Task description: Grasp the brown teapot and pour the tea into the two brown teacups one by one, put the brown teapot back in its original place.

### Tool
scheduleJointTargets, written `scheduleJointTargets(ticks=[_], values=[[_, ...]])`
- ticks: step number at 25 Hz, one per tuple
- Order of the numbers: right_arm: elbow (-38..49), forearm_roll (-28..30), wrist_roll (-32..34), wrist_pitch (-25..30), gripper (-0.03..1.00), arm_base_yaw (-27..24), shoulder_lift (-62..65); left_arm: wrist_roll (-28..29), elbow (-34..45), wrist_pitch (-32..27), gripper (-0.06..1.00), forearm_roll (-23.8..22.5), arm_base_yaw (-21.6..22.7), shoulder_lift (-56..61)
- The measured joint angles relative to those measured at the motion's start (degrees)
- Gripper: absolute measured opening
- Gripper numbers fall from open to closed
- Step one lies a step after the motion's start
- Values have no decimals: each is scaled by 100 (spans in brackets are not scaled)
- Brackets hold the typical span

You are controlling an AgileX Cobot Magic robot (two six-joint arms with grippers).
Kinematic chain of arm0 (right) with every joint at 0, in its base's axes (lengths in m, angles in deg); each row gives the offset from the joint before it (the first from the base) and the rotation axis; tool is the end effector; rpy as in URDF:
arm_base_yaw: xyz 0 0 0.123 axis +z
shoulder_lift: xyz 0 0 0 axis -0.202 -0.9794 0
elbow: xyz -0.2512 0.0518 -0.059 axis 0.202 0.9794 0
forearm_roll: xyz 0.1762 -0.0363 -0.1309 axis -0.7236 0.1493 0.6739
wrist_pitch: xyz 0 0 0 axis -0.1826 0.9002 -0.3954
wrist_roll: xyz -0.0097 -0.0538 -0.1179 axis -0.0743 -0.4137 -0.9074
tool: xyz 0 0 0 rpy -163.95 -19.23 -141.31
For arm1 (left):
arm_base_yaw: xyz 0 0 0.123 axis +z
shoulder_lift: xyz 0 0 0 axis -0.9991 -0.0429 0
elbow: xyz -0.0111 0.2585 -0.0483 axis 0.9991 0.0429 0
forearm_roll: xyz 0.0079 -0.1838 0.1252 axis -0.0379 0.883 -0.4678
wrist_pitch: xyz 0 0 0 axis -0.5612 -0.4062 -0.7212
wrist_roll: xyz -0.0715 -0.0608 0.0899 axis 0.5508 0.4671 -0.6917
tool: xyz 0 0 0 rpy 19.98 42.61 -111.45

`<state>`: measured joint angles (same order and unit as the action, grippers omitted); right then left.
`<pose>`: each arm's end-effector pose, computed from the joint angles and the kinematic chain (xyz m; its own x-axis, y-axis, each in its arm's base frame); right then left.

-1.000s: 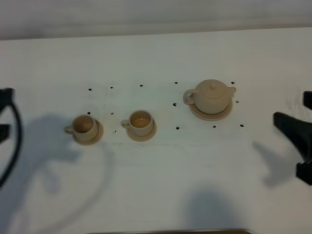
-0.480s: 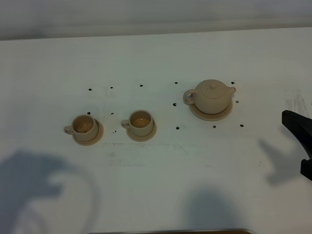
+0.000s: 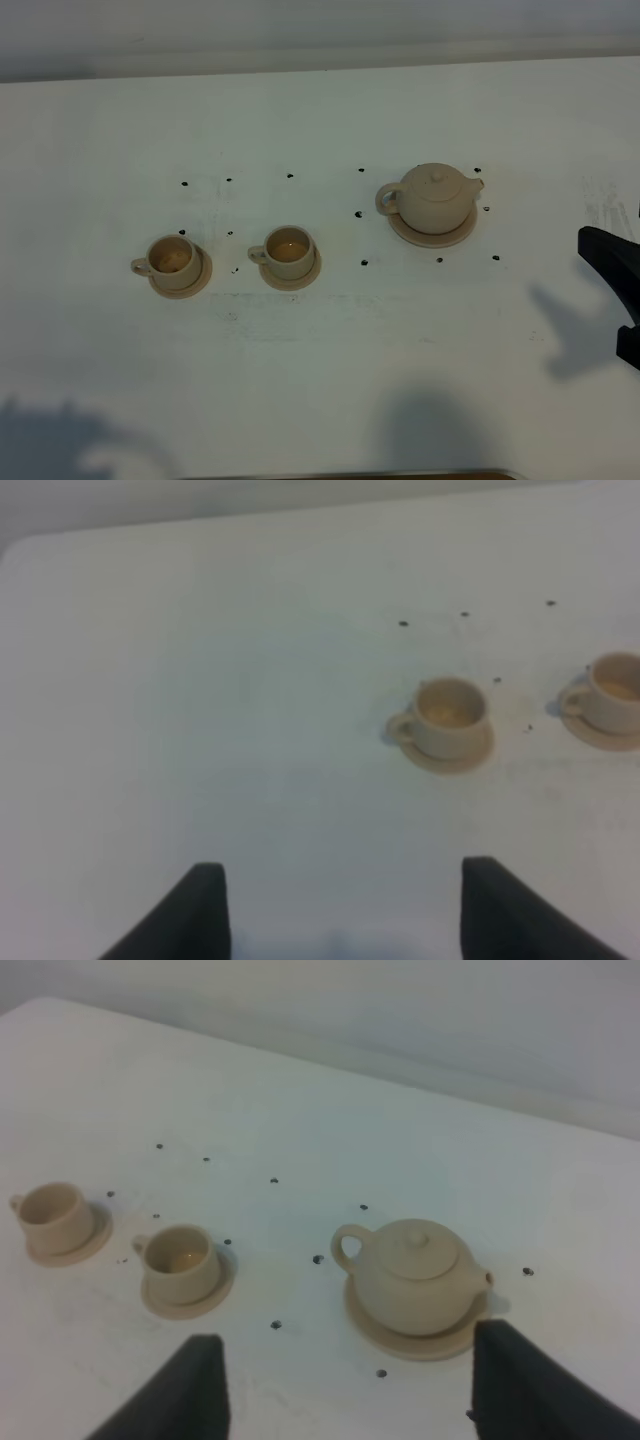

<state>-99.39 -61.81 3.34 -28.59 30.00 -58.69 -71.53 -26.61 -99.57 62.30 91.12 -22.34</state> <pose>0.1404 0.0730 0.2816 -0.3481 -0.1338 -0.9279 -0.4850 0.8727 0.0561 0.0363 -0.0119 0.2650 -0.3868 -0.0137 -0.9220 0.0420 0.9986 -0.0325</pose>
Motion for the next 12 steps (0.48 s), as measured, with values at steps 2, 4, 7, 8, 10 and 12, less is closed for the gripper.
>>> scheduleJointTargets(ticks=[2,4,7,8,10,12], values=[[0,0,14,0,53,0,0,112,75,-152,49,-37,0,275],[0,-5,19,13,53,0,0,185,83,-304,49,-157,0,360],[0,-5,19,12,53,0,0,240,257,-357,49,-240,0,366],[0,-5,19,12,53,0,0,241,309,-412,49,-269,0,366],[0,-5,19,12,53,0,0,265,383,-476,49,-317,0,366],[0,-5,19,12,53,13,0,334,408,-523,49,-363,0,366]])
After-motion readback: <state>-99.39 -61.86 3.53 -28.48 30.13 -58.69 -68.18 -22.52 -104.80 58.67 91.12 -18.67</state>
